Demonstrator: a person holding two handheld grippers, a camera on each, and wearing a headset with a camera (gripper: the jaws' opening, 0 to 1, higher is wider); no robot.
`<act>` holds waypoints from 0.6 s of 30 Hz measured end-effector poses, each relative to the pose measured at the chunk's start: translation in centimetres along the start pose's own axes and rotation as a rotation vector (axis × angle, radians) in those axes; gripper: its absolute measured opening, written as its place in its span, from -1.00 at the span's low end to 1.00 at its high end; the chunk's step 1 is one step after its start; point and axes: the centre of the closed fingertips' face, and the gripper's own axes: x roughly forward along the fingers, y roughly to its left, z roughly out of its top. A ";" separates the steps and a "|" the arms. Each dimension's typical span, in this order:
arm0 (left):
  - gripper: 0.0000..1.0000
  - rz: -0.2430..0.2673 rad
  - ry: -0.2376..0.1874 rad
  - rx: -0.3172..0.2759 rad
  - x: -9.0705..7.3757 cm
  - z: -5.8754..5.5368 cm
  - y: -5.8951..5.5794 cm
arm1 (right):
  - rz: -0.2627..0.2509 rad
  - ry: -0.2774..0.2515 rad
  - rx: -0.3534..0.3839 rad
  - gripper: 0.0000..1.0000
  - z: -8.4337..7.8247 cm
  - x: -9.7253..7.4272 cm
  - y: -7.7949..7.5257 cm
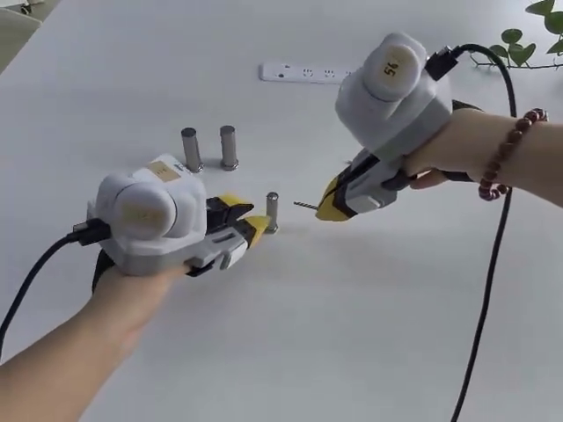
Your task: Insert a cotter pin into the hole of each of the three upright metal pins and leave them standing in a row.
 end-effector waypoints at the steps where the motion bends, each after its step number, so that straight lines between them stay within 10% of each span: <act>1: -0.73 0.002 0.007 0.013 0.2 -0.1 0.0 | 0.000 0.001 0.004 -1.00 0.1 0.0 -0.1; 18: -0.77 -0.015 0.017 -0.013 2.4 -0.6 0.0 | 0.029 0.005 -0.017 -1.00 1.2 1.1 -0.4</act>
